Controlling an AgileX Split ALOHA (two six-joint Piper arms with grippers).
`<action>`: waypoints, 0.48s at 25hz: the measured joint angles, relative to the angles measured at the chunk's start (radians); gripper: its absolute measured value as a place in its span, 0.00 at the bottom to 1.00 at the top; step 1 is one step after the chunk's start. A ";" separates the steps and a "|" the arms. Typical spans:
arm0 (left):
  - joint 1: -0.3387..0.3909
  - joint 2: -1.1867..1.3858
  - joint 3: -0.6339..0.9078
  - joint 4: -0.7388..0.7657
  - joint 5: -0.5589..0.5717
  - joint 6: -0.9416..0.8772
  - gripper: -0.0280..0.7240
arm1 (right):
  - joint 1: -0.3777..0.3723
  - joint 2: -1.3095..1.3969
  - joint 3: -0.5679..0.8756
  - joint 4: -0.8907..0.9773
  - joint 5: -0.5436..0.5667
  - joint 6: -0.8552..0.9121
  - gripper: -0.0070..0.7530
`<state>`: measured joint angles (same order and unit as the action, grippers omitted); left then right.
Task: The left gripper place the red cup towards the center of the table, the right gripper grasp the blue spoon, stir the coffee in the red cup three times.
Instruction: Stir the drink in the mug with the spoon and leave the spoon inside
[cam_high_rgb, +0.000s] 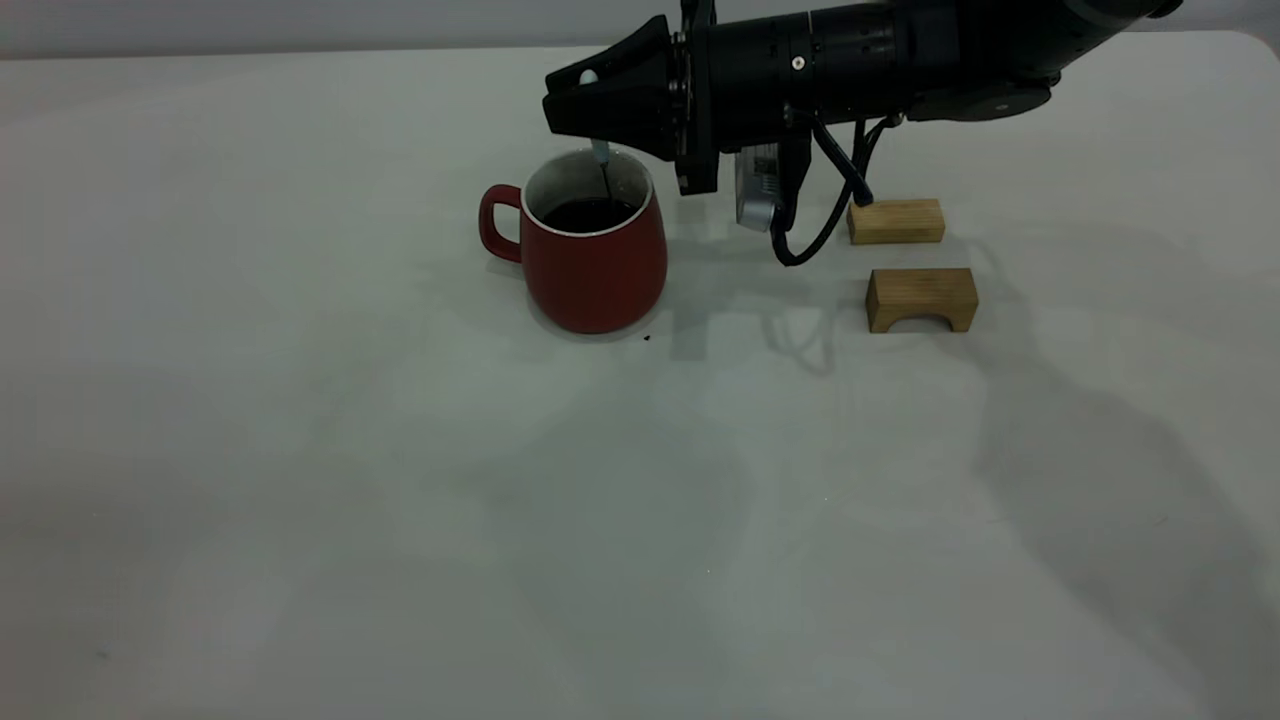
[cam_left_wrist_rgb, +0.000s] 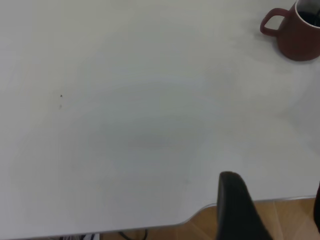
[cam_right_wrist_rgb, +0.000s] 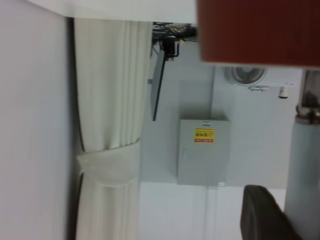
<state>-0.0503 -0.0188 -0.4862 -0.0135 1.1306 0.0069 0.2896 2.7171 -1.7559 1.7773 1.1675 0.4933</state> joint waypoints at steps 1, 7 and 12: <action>0.000 0.000 0.000 0.000 0.000 0.000 0.63 | 0.001 0.000 0.001 -0.016 -0.005 -0.029 0.26; 0.000 0.000 0.000 0.000 0.000 0.000 0.63 | 0.001 -0.029 0.010 -0.106 -0.014 -0.300 0.62; 0.000 0.000 0.000 0.000 0.000 0.000 0.63 | 0.001 -0.093 0.010 -0.190 -0.013 -0.449 0.79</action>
<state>-0.0503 -0.0188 -0.4862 -0.0135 1.1306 0.0069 0.2905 2.6240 -1.7460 1.5873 1.1543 0.0442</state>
